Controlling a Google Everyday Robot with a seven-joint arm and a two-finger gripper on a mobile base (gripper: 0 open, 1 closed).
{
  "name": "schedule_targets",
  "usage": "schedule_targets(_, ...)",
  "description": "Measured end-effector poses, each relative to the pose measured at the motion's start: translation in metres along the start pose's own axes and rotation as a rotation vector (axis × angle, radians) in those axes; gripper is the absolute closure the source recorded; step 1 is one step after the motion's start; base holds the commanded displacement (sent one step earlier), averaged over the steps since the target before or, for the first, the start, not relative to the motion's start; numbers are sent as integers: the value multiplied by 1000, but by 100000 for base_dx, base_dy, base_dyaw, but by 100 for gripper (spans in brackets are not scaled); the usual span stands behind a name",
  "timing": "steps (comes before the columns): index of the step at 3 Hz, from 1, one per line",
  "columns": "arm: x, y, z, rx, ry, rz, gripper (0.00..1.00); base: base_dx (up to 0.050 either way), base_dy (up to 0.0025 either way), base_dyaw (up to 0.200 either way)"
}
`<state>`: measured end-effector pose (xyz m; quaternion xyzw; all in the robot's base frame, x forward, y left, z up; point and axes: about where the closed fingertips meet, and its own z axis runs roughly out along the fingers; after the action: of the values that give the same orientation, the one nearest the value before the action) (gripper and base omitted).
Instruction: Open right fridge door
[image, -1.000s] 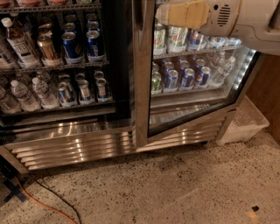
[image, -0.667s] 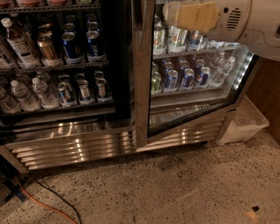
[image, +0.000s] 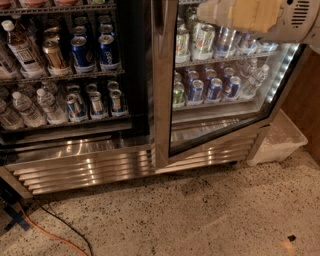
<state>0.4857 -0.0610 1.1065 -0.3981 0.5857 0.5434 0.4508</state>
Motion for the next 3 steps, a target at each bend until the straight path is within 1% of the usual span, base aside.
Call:
schedule_targets(1, 13, -26, -13, 31, 55, 61, 1, 0, 0, 0)
schedule_targets(2, 23, -54, -16, 89, 89, 55, 6, 0, 0, 0)
schedule_targets(3, 16, -69, -7, 134, 123, -39, 5, 0, 0, 0)
